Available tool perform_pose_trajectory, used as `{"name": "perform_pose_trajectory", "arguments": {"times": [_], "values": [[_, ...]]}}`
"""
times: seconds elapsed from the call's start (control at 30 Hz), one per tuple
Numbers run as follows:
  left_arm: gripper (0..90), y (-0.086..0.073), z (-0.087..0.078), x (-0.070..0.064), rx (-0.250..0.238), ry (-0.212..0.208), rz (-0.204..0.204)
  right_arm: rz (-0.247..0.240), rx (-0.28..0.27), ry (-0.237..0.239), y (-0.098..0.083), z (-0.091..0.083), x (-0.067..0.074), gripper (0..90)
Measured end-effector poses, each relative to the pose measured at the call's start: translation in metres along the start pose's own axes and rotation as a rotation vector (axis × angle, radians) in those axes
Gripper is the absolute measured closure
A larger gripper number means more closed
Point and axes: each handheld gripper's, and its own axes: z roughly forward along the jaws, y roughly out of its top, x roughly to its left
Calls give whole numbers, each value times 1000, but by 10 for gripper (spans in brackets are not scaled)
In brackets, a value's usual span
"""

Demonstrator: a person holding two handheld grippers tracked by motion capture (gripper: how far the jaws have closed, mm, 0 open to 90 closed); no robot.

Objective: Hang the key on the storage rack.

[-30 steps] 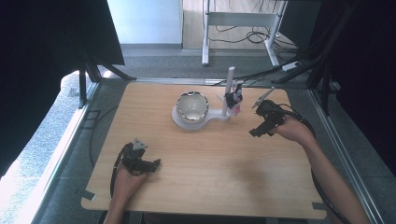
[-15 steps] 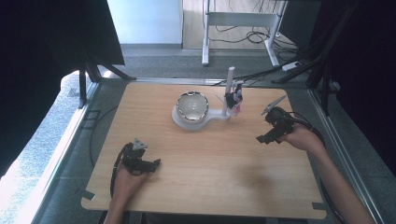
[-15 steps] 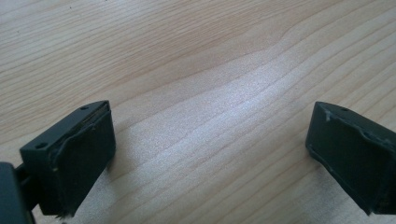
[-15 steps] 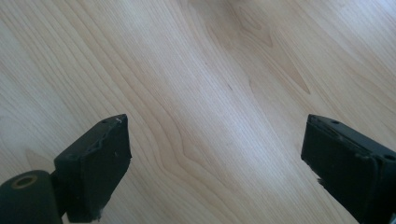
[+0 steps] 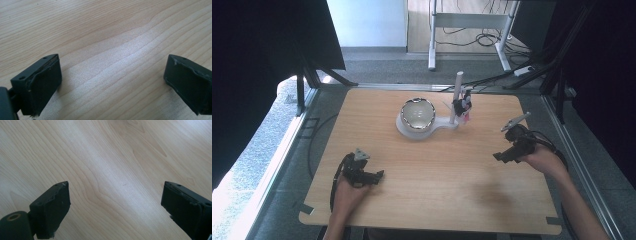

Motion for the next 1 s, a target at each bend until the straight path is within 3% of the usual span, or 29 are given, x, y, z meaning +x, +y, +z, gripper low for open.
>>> {"name": "perform_pose_trajectory", "arguments": {"times": [0.57, 1.0], "values": [[15, 0, 0, 0, 3, 0, 4, 58, -24, -21, -40, 12, 6, 91], [15, 0, 0, 0, 3, 1, 4, 87, -71, -22, -61, 32, 19, 97]]}}
